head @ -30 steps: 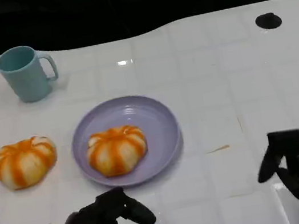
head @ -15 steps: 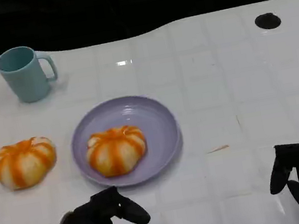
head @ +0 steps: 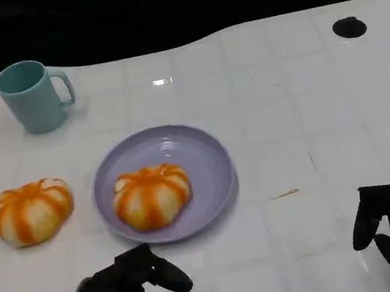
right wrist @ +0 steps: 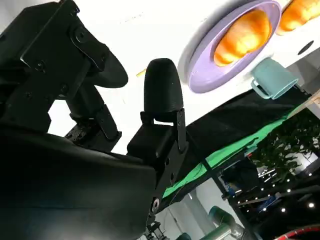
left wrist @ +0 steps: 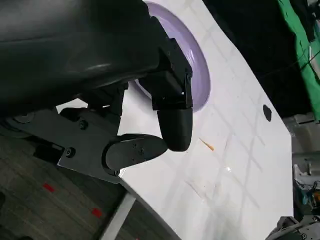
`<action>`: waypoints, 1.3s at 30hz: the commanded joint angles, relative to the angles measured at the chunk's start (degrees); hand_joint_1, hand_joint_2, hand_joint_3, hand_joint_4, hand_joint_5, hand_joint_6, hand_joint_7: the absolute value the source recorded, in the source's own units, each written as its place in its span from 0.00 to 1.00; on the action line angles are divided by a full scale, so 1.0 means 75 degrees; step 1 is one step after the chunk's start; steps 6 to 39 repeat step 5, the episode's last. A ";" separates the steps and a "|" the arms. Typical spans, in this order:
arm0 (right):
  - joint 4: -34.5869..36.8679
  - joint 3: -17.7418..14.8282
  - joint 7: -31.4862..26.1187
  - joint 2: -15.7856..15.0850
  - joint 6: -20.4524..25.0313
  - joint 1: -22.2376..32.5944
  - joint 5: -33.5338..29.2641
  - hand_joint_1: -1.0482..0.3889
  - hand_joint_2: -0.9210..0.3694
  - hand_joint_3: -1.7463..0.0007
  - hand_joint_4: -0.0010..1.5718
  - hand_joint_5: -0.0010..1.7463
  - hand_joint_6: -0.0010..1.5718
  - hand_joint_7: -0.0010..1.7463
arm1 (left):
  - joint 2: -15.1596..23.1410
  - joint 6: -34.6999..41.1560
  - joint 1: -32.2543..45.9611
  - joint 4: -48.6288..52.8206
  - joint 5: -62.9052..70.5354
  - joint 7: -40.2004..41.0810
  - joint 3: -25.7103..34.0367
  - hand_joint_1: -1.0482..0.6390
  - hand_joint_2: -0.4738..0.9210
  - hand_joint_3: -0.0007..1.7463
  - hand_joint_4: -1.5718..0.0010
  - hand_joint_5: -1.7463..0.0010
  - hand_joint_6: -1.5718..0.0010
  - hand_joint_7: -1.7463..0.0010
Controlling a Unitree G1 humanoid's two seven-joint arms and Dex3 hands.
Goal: Grasp the bread from the table and place it into the plate.
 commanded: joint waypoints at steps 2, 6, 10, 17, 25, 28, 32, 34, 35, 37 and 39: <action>-0.0042 0.0035 -0.0079 -0.0027 -0.0018 -0.0044 -0.0024 0.78 0.58 0.15 0.59 1.00 0.55 0.79 | 0.0086 -0.0030 0.0007 0.0007 -0.0010 -0.0013 0.0064 0.49 0.93 0.34 0.59 0.00 0.59 0.29; -0.0084 0.0065 -0.0081 -0.0006 0.0017 -0.0033 -0.0039 0.78 0.58 0.16 0.59 1.00 0.55 0.79 | 0.0096 -0.0048 0.0019 0.0001 -0.0040 -0.0033 0.0079 0.49 0.93 0.35 0.59 0.00 0.59 0.29; -0.0084 0.0065 -0.0081 -0.0006 0.0017 -0.0033 -0.0039 0.78 0.58 0.16 0.59 1.00 0.55 0.79 | 0.0096 -0.0048 0.0019 0.0001 -0.0040 -0.0033 0.0079 0.49 0.93 0.35 0.59 0.00 0.59 0.29; -0.0084 0.0065 -0.0081 -0.0006 0.0017 -0.0033 -0.0039 0.78 0.58 0.16 0.59 1.00 0.55 0.79 | 0.0096 -0.0048 0.0019 0.0001 -0.0040 -0.0033 0.0079 0.49 0.93 0.35 0.59 0.00 0.59 0.29; -0.0084 0.0065 -0.0081 -0.0006 0.0017 -0.0033 -0.0039 0.78 0.58 0.16 0.59 1.00 0.55 0.79 | 0.0096 -0.0048 0.0019 0.0001 -0.0040 -0.0033 0.0079 0.49 0.93 0.35 0.59 0.00 0.59 0.29; -0.0084 0.0065 -0.0081 -0.0006 0.0017 -0.0033 -0.0039 0.78 0.58 0.16 0.59 1.00 0.55 0.79 | 0.0096 -0.0048 0.0019 0.0001 -0.0040 -0.0033 0.0079 0.49 0.93 0.35 0.59 0.00 0.59 0.29; -0.0084 0.0065 -0.0081 -0.0006 0.0017 -0.0033 -0.0039 0.78 0.58 0.16 0.59 1.00 0.55 0.79 | 0.0096 -0.0048 0.0019 0.0001 -0.0040 -0.0033 0.0079 0.49 0.93 0.35 0.59 0.00 0.59 0.29; -0.0084 0.0065 -0.0081 -0.0006 0.0017 -0.0033 -0.0039 0.78 0.58 0.16 0.59 1.00 0.55 0.79 | 0.0096 -0.0048 0.0019 0.0001 -0.0040 -0.0033 0.0079 0.49 0.93 0.35 0.59 0.00 0.59 0.29; -0.0084 0.0065 -0.0081 -0.0006 0.0017 -0.0033 -0.0039 0.78 0.58 0.16 0.59 1.00 0.55 0.79 | 0.0096 -0.0048 0.0019 0.0001 -0.0040 -0.0033 0.0079 0.49 0.93 0.35 0.59 0.00 0.59 0.29; -0.0084 0.0065 -0.0081 -0.0006 0.0017 -0.0033 -0.0039 0.78 0.58 0.16 0.59 1.00 0.55 0.79 | 0.0096 -0.0048 0.0019 0.0001 -0.0040 -0.0033 0.0079 0.49 0.93 0.35 0.59 0.00 0.59 0.29; -0.0084 0.0065 -0.0081 -0.0006 0.0017 -0.0033 -0.0039 0.78 0.58 0.16 0.59 1.00 0.55 0.79 | 0.0096 -0.0048 0.0019 0.0001 -0.0040 -0.0033 0.0079 0.49 0.93 0.35 0.59 0.00 0.59 0.29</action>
